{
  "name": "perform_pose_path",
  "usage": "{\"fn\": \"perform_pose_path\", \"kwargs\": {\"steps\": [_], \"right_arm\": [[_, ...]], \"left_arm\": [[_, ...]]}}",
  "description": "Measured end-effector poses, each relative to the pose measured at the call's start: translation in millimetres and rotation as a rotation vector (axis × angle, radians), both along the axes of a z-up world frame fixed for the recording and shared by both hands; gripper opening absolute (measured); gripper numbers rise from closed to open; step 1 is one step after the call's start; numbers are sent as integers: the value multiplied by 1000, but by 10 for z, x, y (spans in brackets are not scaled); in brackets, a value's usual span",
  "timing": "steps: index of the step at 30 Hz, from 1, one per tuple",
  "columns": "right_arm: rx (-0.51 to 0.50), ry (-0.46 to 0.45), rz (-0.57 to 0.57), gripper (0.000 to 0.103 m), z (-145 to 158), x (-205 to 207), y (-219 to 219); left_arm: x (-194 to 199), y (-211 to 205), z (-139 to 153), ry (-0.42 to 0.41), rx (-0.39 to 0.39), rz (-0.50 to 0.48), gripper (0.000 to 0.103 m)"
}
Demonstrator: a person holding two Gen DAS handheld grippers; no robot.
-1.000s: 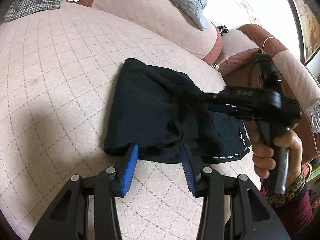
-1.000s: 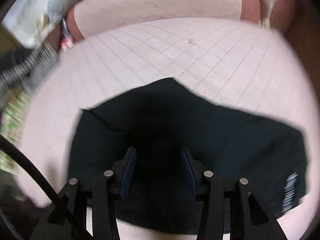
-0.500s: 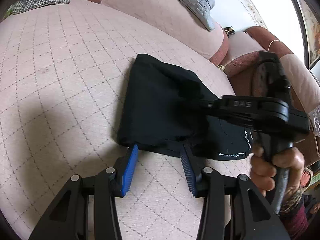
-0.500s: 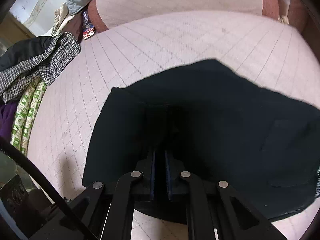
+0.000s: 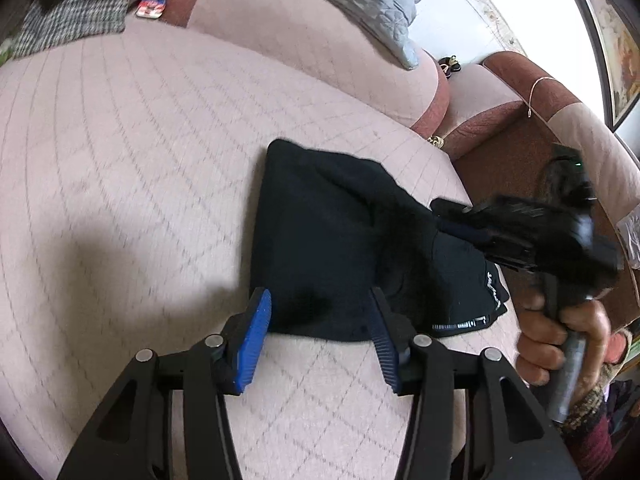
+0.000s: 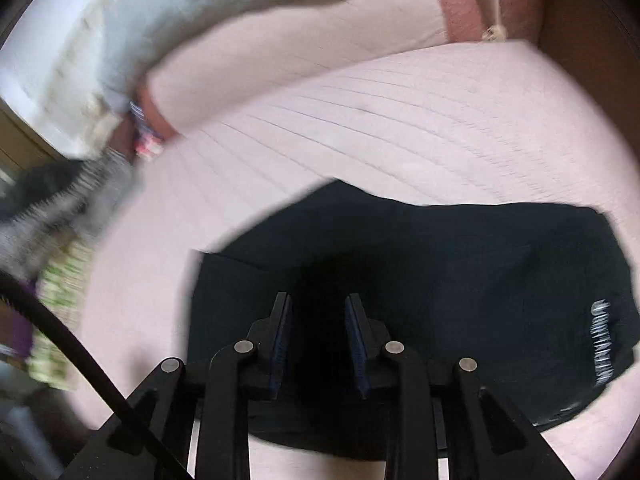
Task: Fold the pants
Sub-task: 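Press and smooth the folded sweatpants with both grippers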
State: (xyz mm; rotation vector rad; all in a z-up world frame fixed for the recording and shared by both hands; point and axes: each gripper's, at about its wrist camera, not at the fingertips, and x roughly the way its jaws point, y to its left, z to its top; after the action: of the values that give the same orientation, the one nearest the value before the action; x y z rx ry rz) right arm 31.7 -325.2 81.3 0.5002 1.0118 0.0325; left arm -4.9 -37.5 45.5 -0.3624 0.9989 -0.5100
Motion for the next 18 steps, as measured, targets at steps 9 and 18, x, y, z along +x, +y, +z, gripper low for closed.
{"fn": "perform_pose_path", "kwargs": {"steps": [9,18], "right_arm": [[247,75,18,29,-439,510,144],[308,-39,-37,31,-169,291,-165]], "left_arm": [[179,-315,-199,1,125,-40,50],[183,-343,-235,-34,131,-73,53]]}}
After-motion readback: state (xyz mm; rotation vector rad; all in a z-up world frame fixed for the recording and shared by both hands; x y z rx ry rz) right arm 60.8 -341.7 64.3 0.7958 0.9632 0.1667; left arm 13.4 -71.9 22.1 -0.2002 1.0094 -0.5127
